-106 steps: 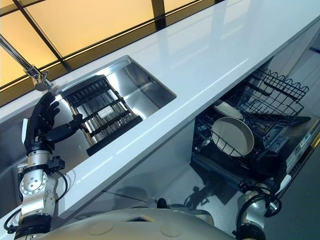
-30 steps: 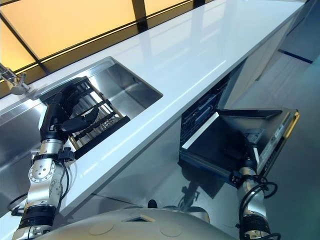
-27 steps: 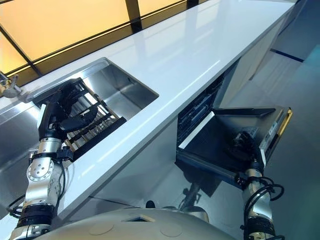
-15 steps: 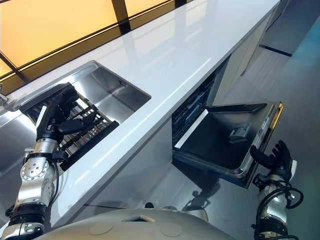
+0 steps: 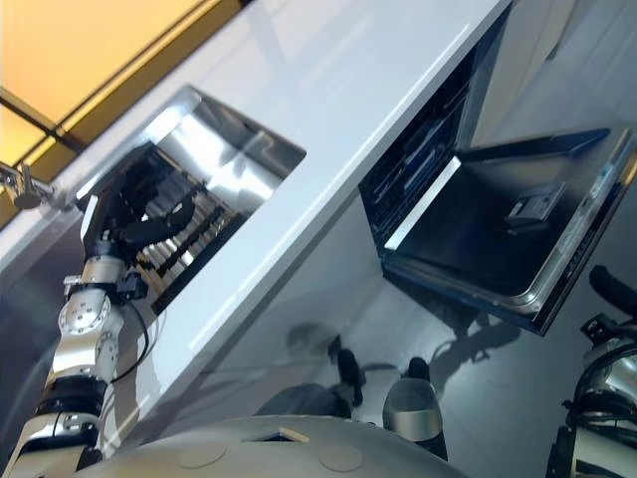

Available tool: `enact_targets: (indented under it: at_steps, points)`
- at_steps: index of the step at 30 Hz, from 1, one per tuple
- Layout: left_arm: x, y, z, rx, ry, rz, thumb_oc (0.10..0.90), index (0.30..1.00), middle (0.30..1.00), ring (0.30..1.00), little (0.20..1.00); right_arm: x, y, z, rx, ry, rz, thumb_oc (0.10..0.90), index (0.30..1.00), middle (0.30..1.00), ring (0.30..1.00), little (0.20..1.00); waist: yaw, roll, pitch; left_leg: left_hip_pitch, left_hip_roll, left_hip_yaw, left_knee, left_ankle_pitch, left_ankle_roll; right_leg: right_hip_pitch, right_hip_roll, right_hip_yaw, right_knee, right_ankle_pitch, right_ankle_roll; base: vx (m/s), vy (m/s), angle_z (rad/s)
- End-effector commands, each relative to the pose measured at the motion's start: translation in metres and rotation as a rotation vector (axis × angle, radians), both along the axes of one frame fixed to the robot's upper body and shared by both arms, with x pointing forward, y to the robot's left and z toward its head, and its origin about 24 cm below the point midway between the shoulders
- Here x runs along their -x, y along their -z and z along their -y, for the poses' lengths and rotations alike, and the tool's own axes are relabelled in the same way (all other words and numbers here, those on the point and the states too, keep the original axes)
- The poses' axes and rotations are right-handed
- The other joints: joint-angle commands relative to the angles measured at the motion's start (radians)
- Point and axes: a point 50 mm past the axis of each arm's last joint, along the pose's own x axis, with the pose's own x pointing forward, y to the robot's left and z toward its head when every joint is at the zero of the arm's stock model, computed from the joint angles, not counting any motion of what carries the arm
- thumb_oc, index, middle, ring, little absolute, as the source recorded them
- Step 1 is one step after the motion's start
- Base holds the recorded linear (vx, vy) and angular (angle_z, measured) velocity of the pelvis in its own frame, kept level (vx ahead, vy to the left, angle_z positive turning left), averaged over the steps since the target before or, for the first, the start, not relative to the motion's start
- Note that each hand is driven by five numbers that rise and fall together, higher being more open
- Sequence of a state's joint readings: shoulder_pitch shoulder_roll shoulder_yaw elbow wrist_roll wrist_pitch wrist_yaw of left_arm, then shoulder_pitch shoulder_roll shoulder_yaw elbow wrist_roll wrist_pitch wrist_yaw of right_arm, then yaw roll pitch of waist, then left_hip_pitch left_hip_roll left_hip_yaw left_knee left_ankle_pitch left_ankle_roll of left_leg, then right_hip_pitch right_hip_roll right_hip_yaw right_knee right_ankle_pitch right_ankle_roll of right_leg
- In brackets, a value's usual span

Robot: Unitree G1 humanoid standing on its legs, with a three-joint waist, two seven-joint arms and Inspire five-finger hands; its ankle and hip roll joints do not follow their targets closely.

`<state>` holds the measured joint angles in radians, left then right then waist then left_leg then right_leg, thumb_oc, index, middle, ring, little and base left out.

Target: Pick up plates and place into dishwasher.

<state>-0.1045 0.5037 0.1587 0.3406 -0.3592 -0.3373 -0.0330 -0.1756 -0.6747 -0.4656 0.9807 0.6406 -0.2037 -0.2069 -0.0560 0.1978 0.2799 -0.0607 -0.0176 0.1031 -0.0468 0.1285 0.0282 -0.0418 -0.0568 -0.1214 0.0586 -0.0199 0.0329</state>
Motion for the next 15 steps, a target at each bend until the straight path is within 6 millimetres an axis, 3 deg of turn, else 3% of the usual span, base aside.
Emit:
enact_targets:
  at_steps: [1, 6, 14, 15]
  points:
    - [-0.009, -0.077, -0.023, -0.113, -0.037, 0.315, 0.800, 0.900, 0.900, 0.900, 0.900, -0.014, -0.048, 0.017, 0.084, 0.012, 0.263, 0.800, 0.900, 0.900, 0.900, 0.900, 0.028, -0.073, 0.044, -0.036, -0.036, -0.009, 0.118, -0.135, -0.007, -0.148, 0.032, -0.009, 0.171, -0.067, -0.017, -0.07, -0.061, 0.00]
    - [-0.007, -0.098, -0.030, -0.146, -0.062, 0.402, 0.800, 0.900, 0.900, 0.900, 0.900, -0.014, -0.033, 0.010, -0.055, -0.052, 0.450, 0.800, 0.900, 0.900, 0.900, 0.900, 0.043, -0.083, 0.099, -0.128, -0.030, -0.017, 0.130, -0.115, -0.013, -0.230, 0.041, -0.033, 0.191, -0.056, -0.018, -0.10, -0.029, -0.01]
    - [-0.005, -0.119, -0.040, -0.164, -0.102, 0.489, 0.800, 0.900, 0.900, 0.900, 0.900, -0.018, -0.018, -0.004, -0.168, -0.131, 0.605, 0.800, 0.900, 0.900, 0.900, 0.900, 0.054, -0.108, 0.164, -0.192, -0.031, -0.023, 0.118, -0.096, -0.013, -0.287, 0.053, -0.048, 0.185, -0.032, -0.007, -0.07, -0.007, -0.03]
    - [-0.005, -0.122, -0.043, -0.165, -0.112, 0.506, 0.800, 0.900, 0.900, 0.900, 0.900, -0.024, -0.013, -0.011, -0.236, -0.205, 0.639, 0.800, 0.900, 0.900, 0.900, 0.900, 0.057, -0.113, 0.179, -0.204, -0.033, -0.026, 0.118, -0.091, -0.013, -0.298, 0.054, -0.050, 0.185, -0.026, -0.005, -0.05, 0.012, -0.05]
